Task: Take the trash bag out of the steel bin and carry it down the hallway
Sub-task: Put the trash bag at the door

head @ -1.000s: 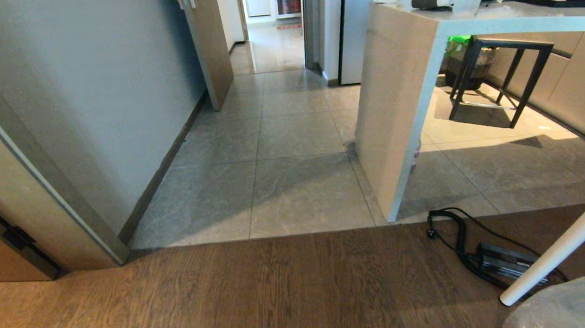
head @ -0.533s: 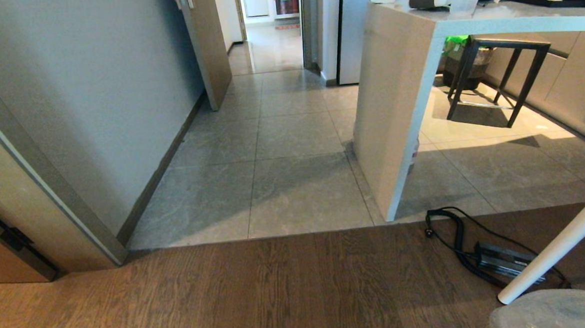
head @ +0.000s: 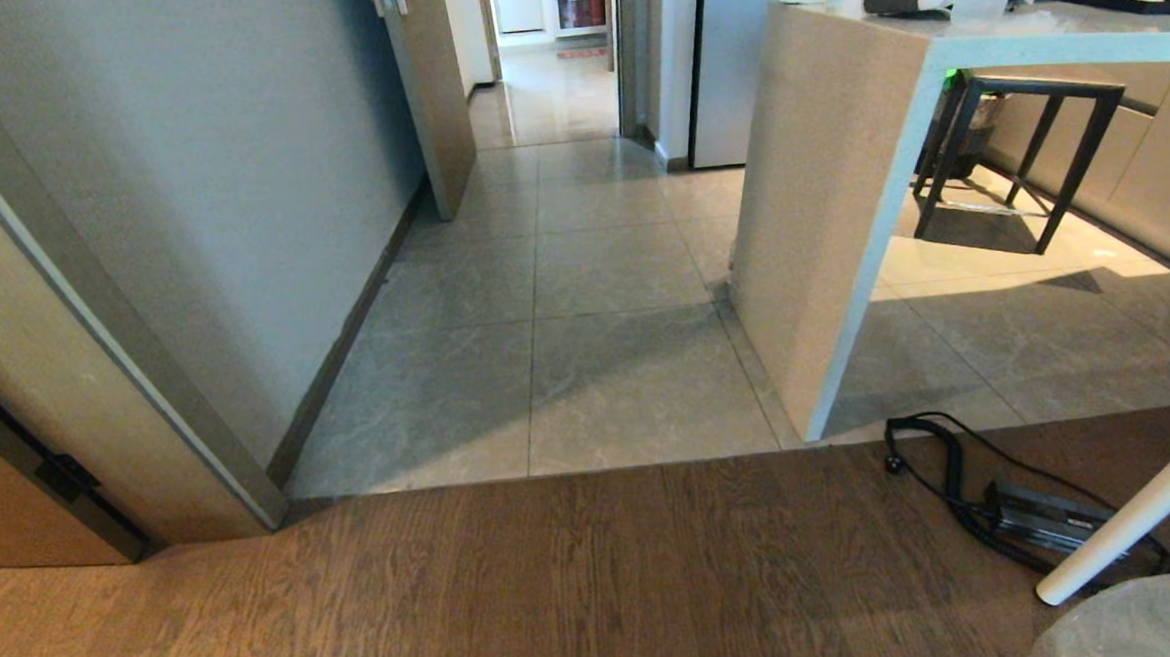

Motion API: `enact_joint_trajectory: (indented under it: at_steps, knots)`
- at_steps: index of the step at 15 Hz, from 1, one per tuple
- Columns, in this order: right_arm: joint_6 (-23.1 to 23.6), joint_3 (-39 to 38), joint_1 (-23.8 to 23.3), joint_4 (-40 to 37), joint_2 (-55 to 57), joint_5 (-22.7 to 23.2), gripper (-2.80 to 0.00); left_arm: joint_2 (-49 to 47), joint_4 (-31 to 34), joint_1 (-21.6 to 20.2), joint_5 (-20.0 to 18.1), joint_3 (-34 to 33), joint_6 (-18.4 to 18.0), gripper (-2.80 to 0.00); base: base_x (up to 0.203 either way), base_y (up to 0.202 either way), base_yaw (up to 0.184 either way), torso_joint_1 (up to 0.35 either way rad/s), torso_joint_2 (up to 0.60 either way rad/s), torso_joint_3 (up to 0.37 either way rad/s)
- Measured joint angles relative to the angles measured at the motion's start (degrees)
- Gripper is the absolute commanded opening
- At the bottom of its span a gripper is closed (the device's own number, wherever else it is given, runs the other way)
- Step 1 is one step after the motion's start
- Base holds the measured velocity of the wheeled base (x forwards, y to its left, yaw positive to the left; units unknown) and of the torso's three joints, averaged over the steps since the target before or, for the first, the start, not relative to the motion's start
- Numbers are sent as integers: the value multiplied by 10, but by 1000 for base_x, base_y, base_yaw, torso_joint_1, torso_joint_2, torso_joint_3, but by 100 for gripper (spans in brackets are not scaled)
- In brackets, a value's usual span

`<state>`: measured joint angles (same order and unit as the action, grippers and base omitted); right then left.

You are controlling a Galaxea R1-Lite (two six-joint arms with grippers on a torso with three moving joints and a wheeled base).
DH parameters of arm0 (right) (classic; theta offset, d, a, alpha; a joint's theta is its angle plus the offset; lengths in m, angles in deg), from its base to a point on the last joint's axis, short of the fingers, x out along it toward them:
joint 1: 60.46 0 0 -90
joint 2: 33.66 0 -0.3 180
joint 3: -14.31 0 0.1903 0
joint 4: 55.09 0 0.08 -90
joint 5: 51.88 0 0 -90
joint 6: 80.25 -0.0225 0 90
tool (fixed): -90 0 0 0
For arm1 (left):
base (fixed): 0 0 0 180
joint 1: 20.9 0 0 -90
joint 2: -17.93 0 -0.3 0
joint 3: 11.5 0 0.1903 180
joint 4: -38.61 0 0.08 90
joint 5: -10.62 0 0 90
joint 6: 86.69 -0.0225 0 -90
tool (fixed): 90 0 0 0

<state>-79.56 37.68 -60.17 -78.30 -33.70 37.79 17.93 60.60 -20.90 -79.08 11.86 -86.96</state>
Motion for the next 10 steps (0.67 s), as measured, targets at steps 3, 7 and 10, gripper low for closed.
enact_joint_trajectory:
  at_steps: [3, 7, 10]
  knots:
    - [0, 0, 0, 0, 0, 0, -280, 0, 0, 0, 1, 0, 1, -280, 0, 192, -1, 4, 3, -1]
    - [-1, 0, 0, 0, 0, 0, -280, 0, 0, 0, 0, 0, 3, -280, 0, 170, 0, 5, 2, 4]
    - [-3, 0, 1, 0, 0, 0, -280, 0, 0, 0, 0, 0, 5, -280, 0, 20, -1, 1, 1, 2]
